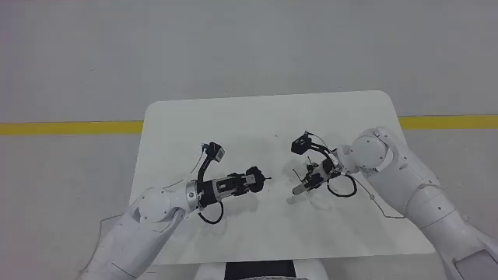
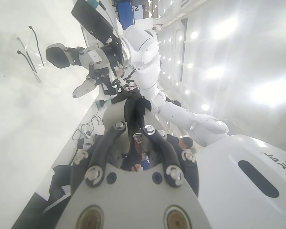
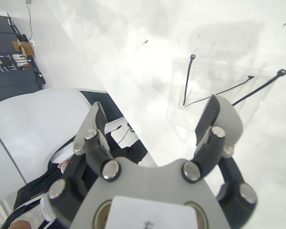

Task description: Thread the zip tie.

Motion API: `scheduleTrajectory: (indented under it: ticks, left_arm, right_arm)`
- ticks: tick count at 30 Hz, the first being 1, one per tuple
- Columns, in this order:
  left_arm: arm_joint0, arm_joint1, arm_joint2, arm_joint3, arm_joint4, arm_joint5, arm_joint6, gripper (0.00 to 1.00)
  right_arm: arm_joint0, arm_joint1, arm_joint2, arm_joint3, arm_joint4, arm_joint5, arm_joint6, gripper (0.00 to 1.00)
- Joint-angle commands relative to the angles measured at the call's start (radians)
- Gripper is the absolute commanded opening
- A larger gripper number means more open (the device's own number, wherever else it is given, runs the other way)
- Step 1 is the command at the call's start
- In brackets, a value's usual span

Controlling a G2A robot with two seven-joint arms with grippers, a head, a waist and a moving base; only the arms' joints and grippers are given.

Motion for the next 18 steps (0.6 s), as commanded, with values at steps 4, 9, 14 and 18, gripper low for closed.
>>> scheduleTrajectory:
  ticks: [4,9,14,18]
  left_arm:
    - [0.0,0.0,0.0,0.0,0.0,0.0,0.0,0.0]
    - [0.0,0.0,0.0,0.0,0.0,0.0,0.0,0.0]
    - [0.0,0.0,0.0,0.0,0.0,0.0,0.0,0.0]
    - [0.0,0.0,0.0,0.0,0.0,0.0,0.0,0.0]
  right_arm:
    - [-0.011,0.002,0.001,0.0,-0.052,0.021,-0.067,1.0]
    - [-0.004,0.004,0.004,0.007,-0.07,0.017,-0.072,1.0]
    - [0.0,0.006,0.003,0.01,-0.085,0.007,-0.078,0.41]
    - [-0.003,0.008,0.001,0.016,-0.091,0.0,-0.078,0.38]
